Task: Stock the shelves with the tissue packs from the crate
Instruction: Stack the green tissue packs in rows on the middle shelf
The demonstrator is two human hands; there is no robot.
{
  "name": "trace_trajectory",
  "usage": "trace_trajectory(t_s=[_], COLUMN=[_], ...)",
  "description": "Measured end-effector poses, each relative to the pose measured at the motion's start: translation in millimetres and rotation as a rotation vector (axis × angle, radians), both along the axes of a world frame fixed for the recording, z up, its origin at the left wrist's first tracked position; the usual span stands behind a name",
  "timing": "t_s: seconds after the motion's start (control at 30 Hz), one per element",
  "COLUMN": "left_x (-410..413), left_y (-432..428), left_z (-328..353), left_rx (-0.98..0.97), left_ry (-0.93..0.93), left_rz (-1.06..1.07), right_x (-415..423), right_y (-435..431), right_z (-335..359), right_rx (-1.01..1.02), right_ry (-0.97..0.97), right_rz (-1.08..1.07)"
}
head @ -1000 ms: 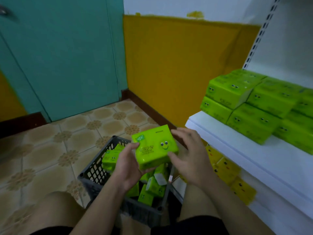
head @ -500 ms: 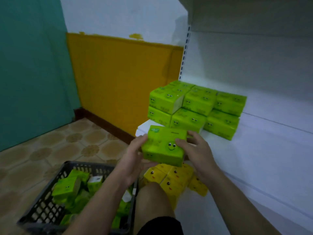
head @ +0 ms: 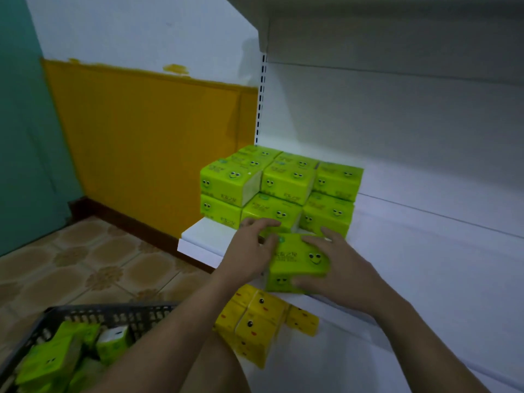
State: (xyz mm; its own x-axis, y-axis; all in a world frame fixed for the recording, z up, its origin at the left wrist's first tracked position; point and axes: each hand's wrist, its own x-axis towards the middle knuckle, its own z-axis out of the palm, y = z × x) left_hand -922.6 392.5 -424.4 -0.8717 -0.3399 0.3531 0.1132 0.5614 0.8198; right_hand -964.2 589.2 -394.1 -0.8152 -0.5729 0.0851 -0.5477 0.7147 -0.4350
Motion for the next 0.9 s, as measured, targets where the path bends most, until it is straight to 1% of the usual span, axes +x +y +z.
trace_trajectory(t_s=[0.07, 0.13, 0.17, 0.23, 0.3, 0.33, 0.4, 0.5, 0.57, 0.6, 0.63, 0.67, 0.7, 0.73, 0.77, 0.8, 0.83, 0.9], left_x=[1, 2, 3, 2, -3, -6, -12, -12, -8, -3, 3, 10, 20, 31, 43, 55, 67, 90], left_y=[5, 3, 0, -4, -6, -6, -7, -11, -16, -19, -22, -26, -30, -35, -41, -48, -55, -75], left_z=[-6, -13, -16, -20, -23, -23, -21, -18, -19, -20, -20, -21, -23, -26, -29, -35, -40, -54], left_rx=[0.008, -0.091, -0.157, -0.302, -0.458, -0.502, -0.485, -0.408, -0.364, -0.330, -0.292, -0.252, -0.215, -0.178, -0.143, -0.107, -0.075, -0.058], left_ry=[0.096, 0.171, 0.180, 0.129, 0.028, -0.019, -0.057, -0.047, -0.040, -0.033, -0.020, 0.002, 0.034, 0.067, 0.094, 0.115, 0.130, 0.115], left_rz=[-0.005, 0.015, 0.029, 0.022, -0.014, -0.029, -0.033, -0.047, -0.093, -0.119, -0.131, -0.125, -0.097, -0.052, -0.002, 0.039, 0.070, 0.139], right_x=[1, -3, -7, -19, -31, -34, -40, -43, -40, -36, -29, -20, -7, 9, 28, 50, 71, 98], right_y=[9, 19, 24, 27, 21, 14, 0, -14, -18, -19, -20, -22, -26, -33, -44, -59, -77, -118], right_z=[-3, -6, -7, -9, -9, -9, -10, -11, -15, -16, -16, -14, -14, -15, -18, -25, -35, -60], right_rx=[0.092, 0.064, 0.042, 0.034, 0.034, 0.026, 0.020, 0.048, 0.096, 0.127, 0.130, 0.070, -0.066, -0.237, -0.391, -0.492, -0.529, -0.477], right_ry=[0.071, 0.140, 0.142, 0.131, 0.132, 0.140, 0.158, 0.174, 0.163, 0.192, 0.260, 0.355, 0.459, 0.561, 0.635, 0.657, 0.625, 0.474], right_rz=[-0.026, -0.102, -0.143, -0.202, -0.252, -0.281, -0.309, -0.312, -0.329, -0.353, -0.384, -0.408, -0.398, -0.333, -0.229, -0.098, 0.047, 0.244])
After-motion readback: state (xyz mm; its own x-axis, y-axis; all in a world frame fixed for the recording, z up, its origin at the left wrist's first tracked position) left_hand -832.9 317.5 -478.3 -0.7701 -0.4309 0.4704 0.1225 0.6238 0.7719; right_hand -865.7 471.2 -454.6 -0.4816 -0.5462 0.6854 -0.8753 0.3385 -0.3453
